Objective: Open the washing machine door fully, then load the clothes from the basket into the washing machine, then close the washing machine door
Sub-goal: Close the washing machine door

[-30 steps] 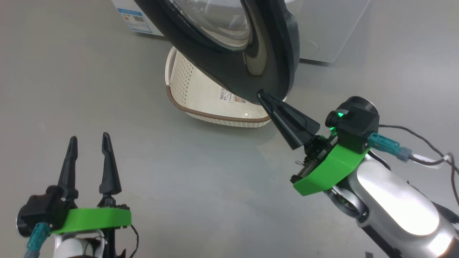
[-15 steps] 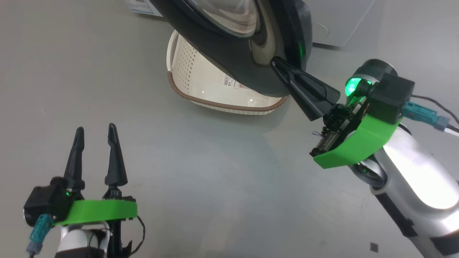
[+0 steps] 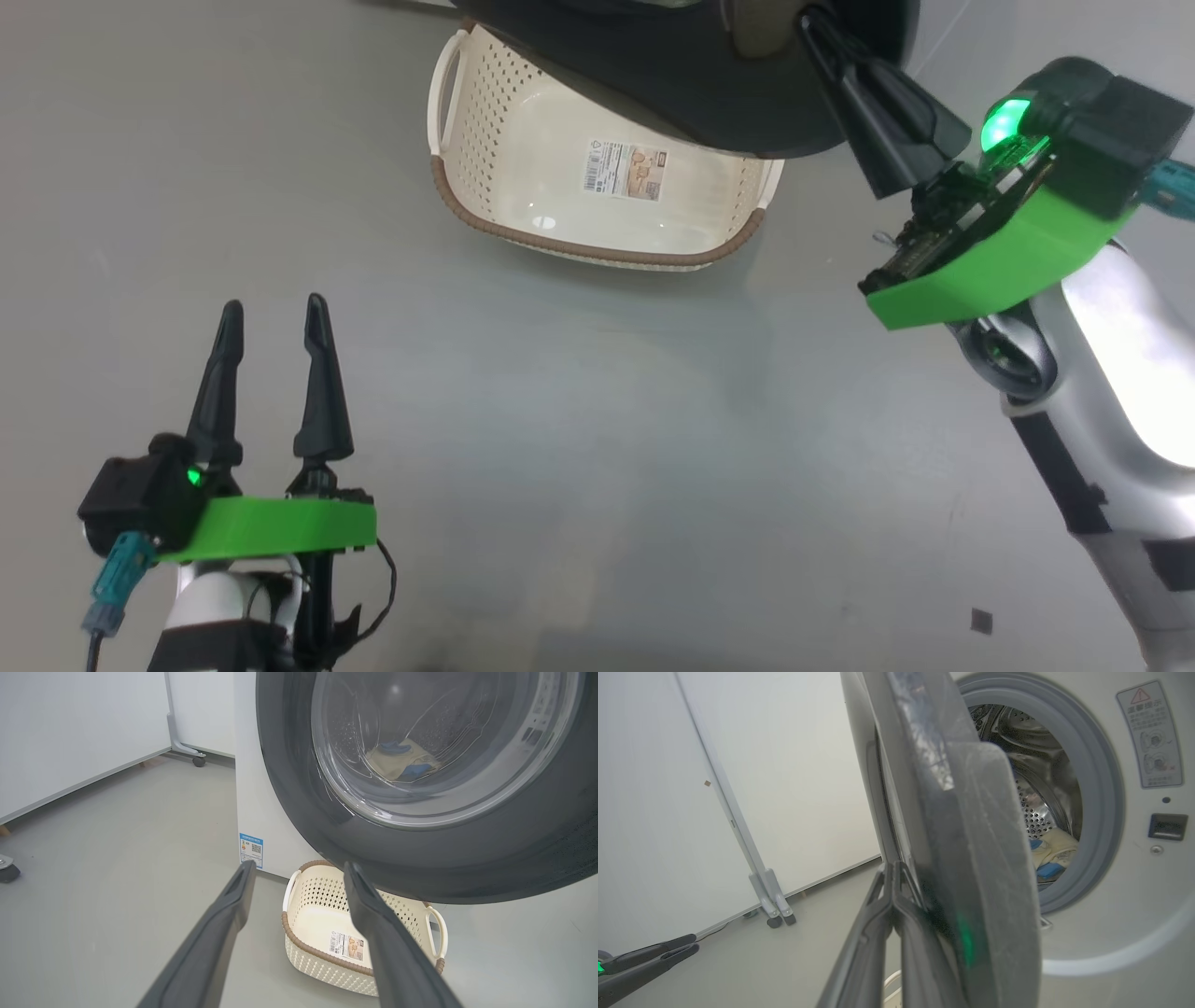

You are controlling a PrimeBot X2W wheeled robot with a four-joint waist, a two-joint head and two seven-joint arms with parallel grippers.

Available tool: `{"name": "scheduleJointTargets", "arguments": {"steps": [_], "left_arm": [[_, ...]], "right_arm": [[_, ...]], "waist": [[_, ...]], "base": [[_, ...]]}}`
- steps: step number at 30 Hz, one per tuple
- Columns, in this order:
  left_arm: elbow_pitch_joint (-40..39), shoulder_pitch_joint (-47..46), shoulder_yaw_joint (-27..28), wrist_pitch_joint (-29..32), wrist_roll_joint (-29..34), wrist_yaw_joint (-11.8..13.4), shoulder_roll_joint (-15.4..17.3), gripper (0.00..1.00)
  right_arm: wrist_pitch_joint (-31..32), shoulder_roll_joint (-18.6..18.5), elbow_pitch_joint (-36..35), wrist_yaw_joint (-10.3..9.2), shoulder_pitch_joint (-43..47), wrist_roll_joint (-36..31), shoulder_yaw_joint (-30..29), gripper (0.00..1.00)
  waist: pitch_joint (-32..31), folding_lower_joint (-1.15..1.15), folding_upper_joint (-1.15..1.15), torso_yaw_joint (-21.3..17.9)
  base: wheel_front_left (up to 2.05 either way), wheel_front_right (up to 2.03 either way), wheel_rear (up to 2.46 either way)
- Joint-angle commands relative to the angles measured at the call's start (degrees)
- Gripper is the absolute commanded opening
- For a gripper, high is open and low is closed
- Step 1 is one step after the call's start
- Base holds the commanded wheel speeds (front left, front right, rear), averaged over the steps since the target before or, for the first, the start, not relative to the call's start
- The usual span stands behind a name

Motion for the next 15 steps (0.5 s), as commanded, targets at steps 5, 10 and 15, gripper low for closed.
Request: {"name": "scheduleJointTargets", "arguments": {"steps": [5, 10, 15], "left_arm": [[-1.42, -0.98, 1.08, -0.38, -0.42, 0.35, 0.79, 1.0], [-1.64, -1.84, 0.07, -0.38, -0.71, 0.51, 0.79, 1.0], [-1.63, -3.14, -1.44, -0.38, -1.21, 0.83, 0.79, 1.0]], "right_arm": [[-0.5, 2.68, 1.14, -0.06, -4.19, -1.74, -4.31, 0.0], [-0.51, 3.75, 3.71, -0.06, -7.38, -3.36, -6.5, 0.0], [-0.39, 3.98, 6.68, -0.06, -11.48, -3.74, -8.47, 0.0]], "waist": [[1.4, 0.0, 0.0, 0.3], [2.6, 0.0, 0.0, 0.73], [4.2, 0.0, 0.0, 1.33]], "base": [[0.0, 0.0, 0.0], [0.0, 0.0, 0.0], [0.0, 0.0, 0.0]]}}
